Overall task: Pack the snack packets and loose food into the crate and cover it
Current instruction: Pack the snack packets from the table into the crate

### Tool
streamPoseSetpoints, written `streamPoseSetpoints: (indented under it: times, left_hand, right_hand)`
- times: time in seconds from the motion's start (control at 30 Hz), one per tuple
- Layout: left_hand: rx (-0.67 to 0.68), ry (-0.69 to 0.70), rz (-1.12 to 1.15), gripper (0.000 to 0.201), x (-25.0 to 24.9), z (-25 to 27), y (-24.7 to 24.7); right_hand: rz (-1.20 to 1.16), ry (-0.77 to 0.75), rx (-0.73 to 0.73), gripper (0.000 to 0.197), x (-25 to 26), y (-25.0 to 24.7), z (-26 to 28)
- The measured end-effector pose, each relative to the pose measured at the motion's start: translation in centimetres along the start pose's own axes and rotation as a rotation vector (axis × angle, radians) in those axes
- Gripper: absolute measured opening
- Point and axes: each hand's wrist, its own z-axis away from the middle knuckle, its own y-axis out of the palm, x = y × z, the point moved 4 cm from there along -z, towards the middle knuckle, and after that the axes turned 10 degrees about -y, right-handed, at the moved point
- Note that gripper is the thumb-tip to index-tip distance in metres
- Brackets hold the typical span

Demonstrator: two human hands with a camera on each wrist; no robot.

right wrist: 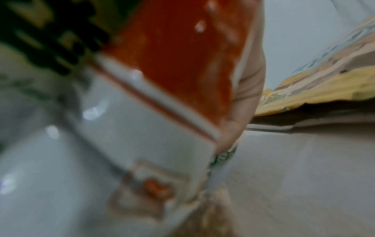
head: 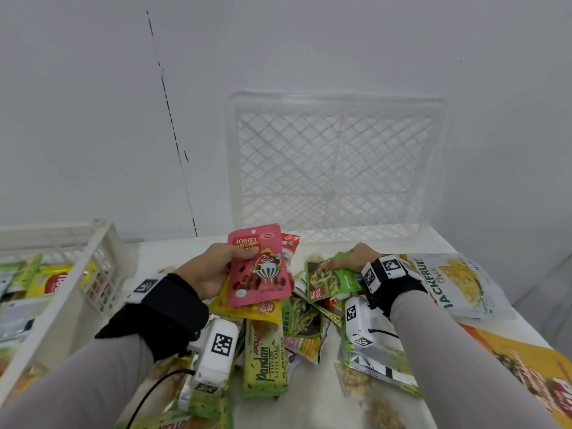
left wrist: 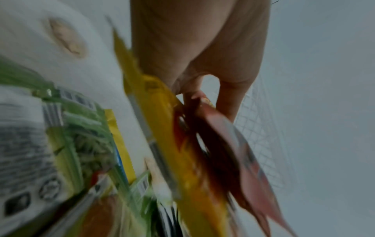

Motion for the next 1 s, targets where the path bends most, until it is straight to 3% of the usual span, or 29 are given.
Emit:
streamPoseSetpoints:
  times: [0.1,0.2,0.33,0.47,0.7,0.9,1.0]
  left_hand:
    - [0.057,0.002,0.054,0.013,0.4,0.2,1.3]
    - [0.101,-0.009,0.084,0.013,0.6,-0.1,3.4]
    - [0.102,-0.041,-0.015,0.017,0.1,-0.7,5.8]
    - [0.066,-0.042,-0.175,0.032,-0.6,-1.2,7.2]
    - [-0.042,-0.047,-0.379,0.035,-0.9,-2.2,7.6]
    - [-0.055,-0.086,-0.444,0.041,-0.8,-2.2,7.9]
    - [-0.059,-0.095,-0.449,0.044,-0.5,-2.2,7.8]
  right_hand:
    - [0.007,0.005,-0.014,0.065,-0.1,0.1,0.4]
    - [-0.001,-0.032,-0.067,0.057,-0.5,0.0,0.8]
    - [-0.258,-0.111,-0.182,0.033,-1.4,-0.6,2.2]
    - [-0.441,-0.116,-0.307,0.034,-3.4,-2.8,4.4]
    - [-0.639,-0.136,-0.573,0.023,-6.9,-5.9,8.2]
    - [-0.847,-0.069,-0.572,0.039,-8.6,-4.3,9.6]
    - [-0.948,-0.057,-0.616,0.034,-8.6,-3.8,10.4]
